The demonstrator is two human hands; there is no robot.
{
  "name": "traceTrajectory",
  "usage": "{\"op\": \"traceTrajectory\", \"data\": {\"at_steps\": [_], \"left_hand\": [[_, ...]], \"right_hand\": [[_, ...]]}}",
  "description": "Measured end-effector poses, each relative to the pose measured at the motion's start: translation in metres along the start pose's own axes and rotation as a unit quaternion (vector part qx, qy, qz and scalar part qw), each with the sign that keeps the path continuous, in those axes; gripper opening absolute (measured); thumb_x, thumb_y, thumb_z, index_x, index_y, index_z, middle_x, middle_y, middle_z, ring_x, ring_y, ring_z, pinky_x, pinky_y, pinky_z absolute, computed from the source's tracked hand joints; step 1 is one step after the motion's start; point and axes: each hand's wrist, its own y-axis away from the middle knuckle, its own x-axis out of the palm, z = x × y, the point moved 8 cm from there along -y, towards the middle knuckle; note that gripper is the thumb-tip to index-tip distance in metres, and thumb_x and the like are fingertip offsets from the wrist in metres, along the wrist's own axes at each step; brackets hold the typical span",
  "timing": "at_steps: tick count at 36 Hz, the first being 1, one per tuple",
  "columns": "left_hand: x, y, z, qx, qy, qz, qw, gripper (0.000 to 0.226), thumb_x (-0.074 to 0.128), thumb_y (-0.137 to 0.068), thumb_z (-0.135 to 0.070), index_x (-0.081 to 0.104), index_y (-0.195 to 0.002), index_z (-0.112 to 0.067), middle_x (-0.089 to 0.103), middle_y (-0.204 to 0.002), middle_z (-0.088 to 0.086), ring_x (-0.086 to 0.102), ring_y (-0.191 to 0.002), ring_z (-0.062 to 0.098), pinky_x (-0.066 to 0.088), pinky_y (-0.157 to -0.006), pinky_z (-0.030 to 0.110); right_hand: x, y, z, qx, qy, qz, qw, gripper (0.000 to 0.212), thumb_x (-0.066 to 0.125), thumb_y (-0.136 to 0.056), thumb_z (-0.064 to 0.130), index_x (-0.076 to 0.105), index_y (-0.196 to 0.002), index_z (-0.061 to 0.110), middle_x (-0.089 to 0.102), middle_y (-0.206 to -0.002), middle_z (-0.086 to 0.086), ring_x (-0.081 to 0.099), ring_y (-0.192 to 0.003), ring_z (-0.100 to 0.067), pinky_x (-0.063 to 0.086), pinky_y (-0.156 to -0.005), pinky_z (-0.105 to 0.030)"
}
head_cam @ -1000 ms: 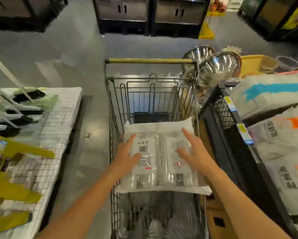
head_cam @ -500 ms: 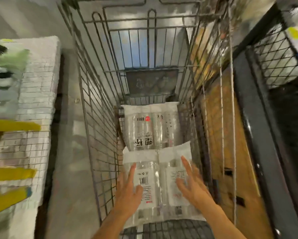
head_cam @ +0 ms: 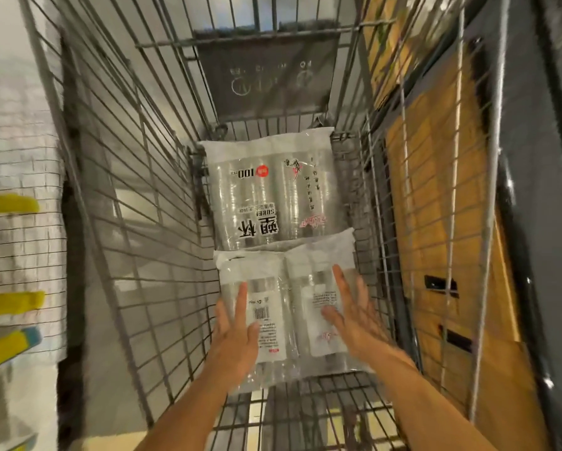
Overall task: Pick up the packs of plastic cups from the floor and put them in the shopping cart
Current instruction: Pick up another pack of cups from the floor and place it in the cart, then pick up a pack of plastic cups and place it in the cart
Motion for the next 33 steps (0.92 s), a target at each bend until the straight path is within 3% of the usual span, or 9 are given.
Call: {"op": "traceTrajectory", "data": {"at_steps": [4,7,11,16,22,28,30,33], "left_hand": [[-0.016,0.005,-0.014,-0.016,-0.008,-0.010,1.000,0.080,0.052,-0.100,-0.029,-0.004,-0.150,-0.058,-0.022,-0.164,0.003,0.001,-0.153,0.032,0.026,-0.118,0.054],[-0.042,0.010,-0.041,-0.015,-0.059,-0.005,0.998,0.074,0.053,-0.097,-0.036,0.010,-0.157,-0.042,-0.023,-0.163,0.006,-0.005,-0.153,0.032,0.019,-0.122,0.050],[-0.107,0.027,-0.121,0.077,-0.104,-0.028,0.991,0.066,0.047,-0.092,-0.042,0.031,-0.154,-0.026,0.024,-0.161,0.011,0.026,-0.146,0.031,0.031,-0.117,0.047],[-0.194,0.087,-0.236,0.186,-0.181,-0.043,0.965,0.047,0.056,-0.093,-0.028,0.052,-0.139,-0.019,0.052,-0.142,0.007,0.051,-0.128,0.025,0.042,-0.108,0.041],[-0.273,0.180,-0.335,0.266,-0.299,-0.102,0.911,0.054,0.049,-0.093,-0.042,0.046,-0.143,-0.022,0.052,-0.138,0.009,0.056,-0.119,0.031,0.048,-0.099,0.048],[-0.316,0.254,-0.415,0.338,-0.330,-0.125,0.872,0.052,0.048,-0.096,-0.041,0.046,-0.143,-0.020,0.051,-0.141,0.011,0.053,-0.123,0.031,0.046,-0.102,0.049],[-0.323,0.276,-0.439,0.366,-0.342,-0.126,0.856,0.058,0.047,-0.097,-0.044,0.039,-0.149,-0.021,0.045,-0.148,0.011,0.047,-0.132,0.032,0.041,-0.108,0.050],[-0.325,0.307,-0.469,0.417,-0.361,-0.133,0.823,0.058,0.048,-0.095,-0.046,0.042,-0.147,-0.021,0.048,-0.146,0.010,0.049,-0.130,0.031,0.044,-0.105,0.049]], "right_hand": [[-0.008,0.009,0.013,0.010,0.067,0.012,0.998,0.073,0.041,-0.102,0.051,-0.020,-0.135,0.072,-0.024,-0.165,0.004,-0.014,-0.153,-0.023,0.003,-0.122,-0.045],[-0.029,0.024,0.038,0.005,0.137,0.032,0.990,0.071,0.038,-0.103,0.050,-0.017,-0.147,0.058,0.001,-0.168,-0.010,0.011,-0.152,-0.038,0.022,-0.119,-0.053],[-0.095,0.043,0.100,-0.034,0.193,0.006,0.981,0.071,0.042,-0.101,0.049,0.007,-0.159,0.027,0.032,-0.157,-0.013,0.037,-0.139,-0.035,0.039,-0.108,-0.049],[-0.189,0.098,0.205,-0.119,0.234,-0.084,0.961,0.048,0.044,-0.102,0.036,0.040,-0.144,0.011,0.059,-0.130,-0.015,0.058,-0.116,-0.034,0.050,-0.092,-0.044],[-0.274,0.184,0.295,-0.175,0.278,-0.152,0.932,0.042,0.045,-0.103,0.037,0.047,-0.139,0.016,0.063,-0.119,-0.008,0.061,-0.104,-0.029,0.051,-0.077,-0.040],[-0.344,0.264,0.340,-0.177,0.273,-0.229,0.917,0.038,0.047,-0.099,0.038,0.055,-0.129,0.017,0.066,-0.117,-0.009,0.063,-0.106,-0.033,0.054,-0.086,-0.047],[-0.362,0.291,0.348,-0.176,0.269,-0.265,0.909,0.033,0.046,-0.098,0.038,0.059,-0.120,0.017,0.067,-0.113,-0.009,0.063,-0.105,-0.033,0.053,-0.085,-0.046],[-0.378,0.337,0.347,-0.153,0.246,-0.314,0.904,0.035,0.045,-0.099,0.037,0.060,-0.121,0.015,0.067,-0.117,-0.010,0.061,-0.108,-0.033,0.050,-0.088,-0.041]]}}
